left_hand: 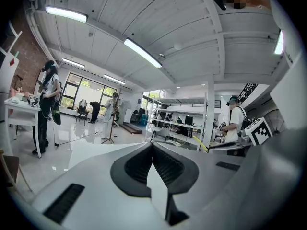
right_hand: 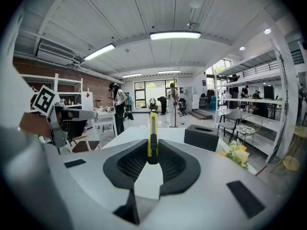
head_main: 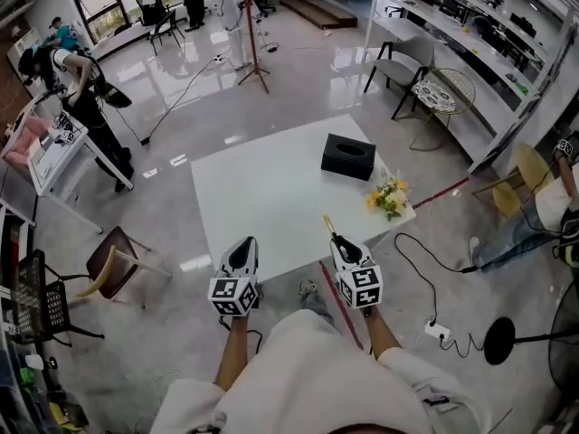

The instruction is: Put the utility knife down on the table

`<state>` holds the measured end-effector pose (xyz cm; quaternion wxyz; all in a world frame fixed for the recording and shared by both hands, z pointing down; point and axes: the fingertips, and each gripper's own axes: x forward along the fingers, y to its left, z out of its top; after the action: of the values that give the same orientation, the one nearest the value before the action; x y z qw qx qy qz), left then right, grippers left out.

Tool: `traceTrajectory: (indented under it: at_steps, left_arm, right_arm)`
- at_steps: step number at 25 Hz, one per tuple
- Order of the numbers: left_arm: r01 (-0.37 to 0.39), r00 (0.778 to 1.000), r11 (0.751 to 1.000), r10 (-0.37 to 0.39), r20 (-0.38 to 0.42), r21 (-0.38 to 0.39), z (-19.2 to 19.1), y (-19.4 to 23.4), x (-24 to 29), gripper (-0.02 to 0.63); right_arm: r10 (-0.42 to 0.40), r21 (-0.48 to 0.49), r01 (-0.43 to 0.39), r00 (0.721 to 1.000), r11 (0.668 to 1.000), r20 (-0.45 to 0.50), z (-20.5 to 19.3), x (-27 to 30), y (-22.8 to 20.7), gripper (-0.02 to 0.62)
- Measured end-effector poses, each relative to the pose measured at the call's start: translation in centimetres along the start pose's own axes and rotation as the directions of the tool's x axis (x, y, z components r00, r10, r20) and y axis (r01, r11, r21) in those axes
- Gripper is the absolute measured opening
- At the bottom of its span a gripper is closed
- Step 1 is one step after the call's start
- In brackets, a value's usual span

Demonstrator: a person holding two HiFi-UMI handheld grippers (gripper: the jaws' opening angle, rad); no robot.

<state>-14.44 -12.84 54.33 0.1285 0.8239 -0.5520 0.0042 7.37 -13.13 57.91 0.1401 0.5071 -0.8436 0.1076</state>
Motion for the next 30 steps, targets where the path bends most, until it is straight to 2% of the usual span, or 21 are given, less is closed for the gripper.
traceTrajectory:
  at_steps: [17,25,30]
  left_arm:
    - [-0.108,0.994,0.994,0.108,-0.013,-0.01,3.6,6.5,11.2,0.02]
    - [-0.137,0.99,0.991,0.137,-0.038,0.001,4.2,8.1,17.1,0.02]
    - [-0.167,0.985,0.986,0.166,-0.046,-0.002,4.9,9.3,18.8,0.02]
  right_arm:
    - [0.109,-0.017,-0.109,0.994,0.994,0.013,6.9,13.8,-5.0,0.083]
    - [0.152,-0.012,-0.152,0.988,0.988,-0.007,8.1,19.3,-8.5,0.083]
    - [0.186,-0.003,-0.186,0.982,0.982,-0.034,8.5,22.3,-9.0,0.083]
